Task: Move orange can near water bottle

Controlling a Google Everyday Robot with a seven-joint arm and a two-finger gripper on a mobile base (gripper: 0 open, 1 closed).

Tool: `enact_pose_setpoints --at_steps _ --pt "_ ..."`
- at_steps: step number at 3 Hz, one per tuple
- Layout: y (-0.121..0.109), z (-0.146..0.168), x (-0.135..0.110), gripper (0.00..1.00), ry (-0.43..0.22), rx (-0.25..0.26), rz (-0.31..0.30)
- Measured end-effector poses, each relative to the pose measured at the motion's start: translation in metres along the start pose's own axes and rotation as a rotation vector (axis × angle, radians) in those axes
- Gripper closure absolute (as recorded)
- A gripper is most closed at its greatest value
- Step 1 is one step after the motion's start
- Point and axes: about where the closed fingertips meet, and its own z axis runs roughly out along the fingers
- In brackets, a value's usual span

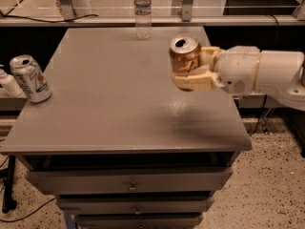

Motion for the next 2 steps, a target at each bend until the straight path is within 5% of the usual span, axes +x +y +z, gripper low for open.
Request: enact_pose_setpoints --at_steps 2 --pt "-0.113 -0.025 0.025 1.00 -0.115 0.195 -0.002"
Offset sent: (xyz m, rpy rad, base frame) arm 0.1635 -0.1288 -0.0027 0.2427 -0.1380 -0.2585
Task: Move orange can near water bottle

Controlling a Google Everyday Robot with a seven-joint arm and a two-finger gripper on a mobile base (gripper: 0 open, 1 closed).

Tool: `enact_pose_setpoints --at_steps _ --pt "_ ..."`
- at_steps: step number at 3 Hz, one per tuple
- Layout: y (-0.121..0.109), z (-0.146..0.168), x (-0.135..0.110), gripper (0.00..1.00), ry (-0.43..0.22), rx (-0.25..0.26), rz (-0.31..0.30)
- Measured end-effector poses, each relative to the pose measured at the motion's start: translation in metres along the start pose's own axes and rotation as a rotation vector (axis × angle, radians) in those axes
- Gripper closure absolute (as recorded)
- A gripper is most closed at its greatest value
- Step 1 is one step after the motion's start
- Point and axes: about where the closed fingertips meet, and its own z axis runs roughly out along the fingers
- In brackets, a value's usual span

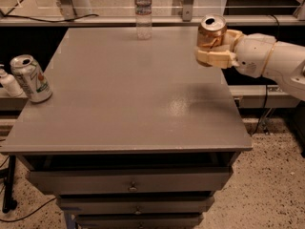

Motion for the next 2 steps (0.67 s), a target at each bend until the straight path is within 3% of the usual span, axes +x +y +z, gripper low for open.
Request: enact_pose_setpoints --at_steps 1,2 --pt "-0.051 0.023 0.023 1.00 -0.036 0.060 0.033" --pt "-0.086 0.058 0.040 1.00 -0.026 0.070 0.058"
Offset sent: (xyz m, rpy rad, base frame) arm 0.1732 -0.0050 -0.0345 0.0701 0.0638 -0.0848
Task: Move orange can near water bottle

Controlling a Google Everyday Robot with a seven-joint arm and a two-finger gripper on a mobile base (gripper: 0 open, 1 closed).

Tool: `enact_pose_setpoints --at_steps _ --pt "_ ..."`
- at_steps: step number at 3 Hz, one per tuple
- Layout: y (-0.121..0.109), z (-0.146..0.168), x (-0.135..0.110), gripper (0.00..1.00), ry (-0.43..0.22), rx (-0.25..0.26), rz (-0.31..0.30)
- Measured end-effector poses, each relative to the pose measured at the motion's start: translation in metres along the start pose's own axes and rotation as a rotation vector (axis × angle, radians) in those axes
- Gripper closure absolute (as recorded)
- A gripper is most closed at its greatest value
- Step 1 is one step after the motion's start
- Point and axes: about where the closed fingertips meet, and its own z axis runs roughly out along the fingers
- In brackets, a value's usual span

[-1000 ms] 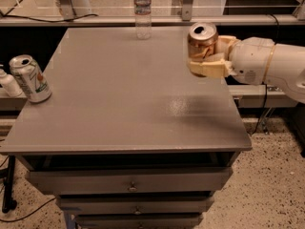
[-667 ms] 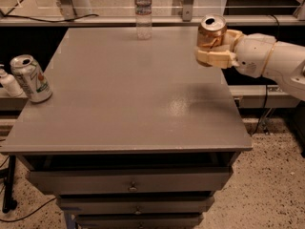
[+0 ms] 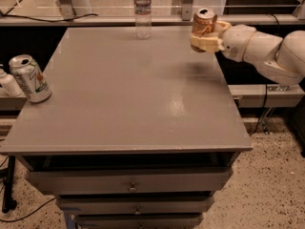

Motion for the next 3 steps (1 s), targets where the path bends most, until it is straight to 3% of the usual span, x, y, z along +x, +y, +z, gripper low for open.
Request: enact_pose_setpoints --at_steps 1,3 --pt "-0.018 0.034 0.014 1.00 0.038 -0.011 0.023" --pt "-0.034 0.094 0.031 1.00 0.080 -0.061 0.069"
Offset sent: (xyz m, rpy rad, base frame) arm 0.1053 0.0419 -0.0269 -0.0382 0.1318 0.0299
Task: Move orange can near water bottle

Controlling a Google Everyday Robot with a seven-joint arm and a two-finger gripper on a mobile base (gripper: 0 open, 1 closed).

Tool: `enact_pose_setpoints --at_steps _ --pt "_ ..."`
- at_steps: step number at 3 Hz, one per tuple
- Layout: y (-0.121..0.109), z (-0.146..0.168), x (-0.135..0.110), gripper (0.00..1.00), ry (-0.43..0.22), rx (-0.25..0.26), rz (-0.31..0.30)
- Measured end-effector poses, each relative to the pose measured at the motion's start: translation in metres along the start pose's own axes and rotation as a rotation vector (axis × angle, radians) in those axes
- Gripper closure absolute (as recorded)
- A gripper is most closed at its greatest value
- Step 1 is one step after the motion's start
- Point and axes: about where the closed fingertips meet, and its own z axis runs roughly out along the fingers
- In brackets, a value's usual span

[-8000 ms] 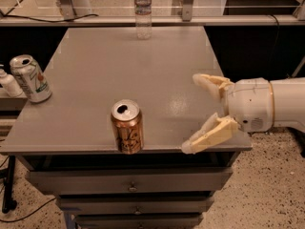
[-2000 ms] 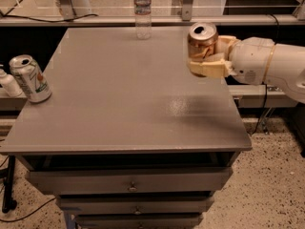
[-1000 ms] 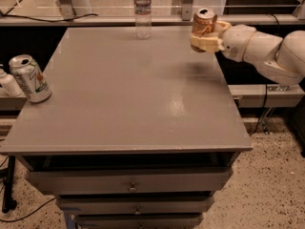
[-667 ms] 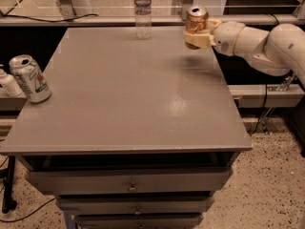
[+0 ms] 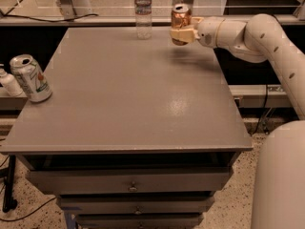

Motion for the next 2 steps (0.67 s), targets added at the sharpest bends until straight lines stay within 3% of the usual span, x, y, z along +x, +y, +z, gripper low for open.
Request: enact_pose_setpoints --at_steps 2 --pt "-0.015 0.036 0.005 1.00 0.019 -0.025 0.017"
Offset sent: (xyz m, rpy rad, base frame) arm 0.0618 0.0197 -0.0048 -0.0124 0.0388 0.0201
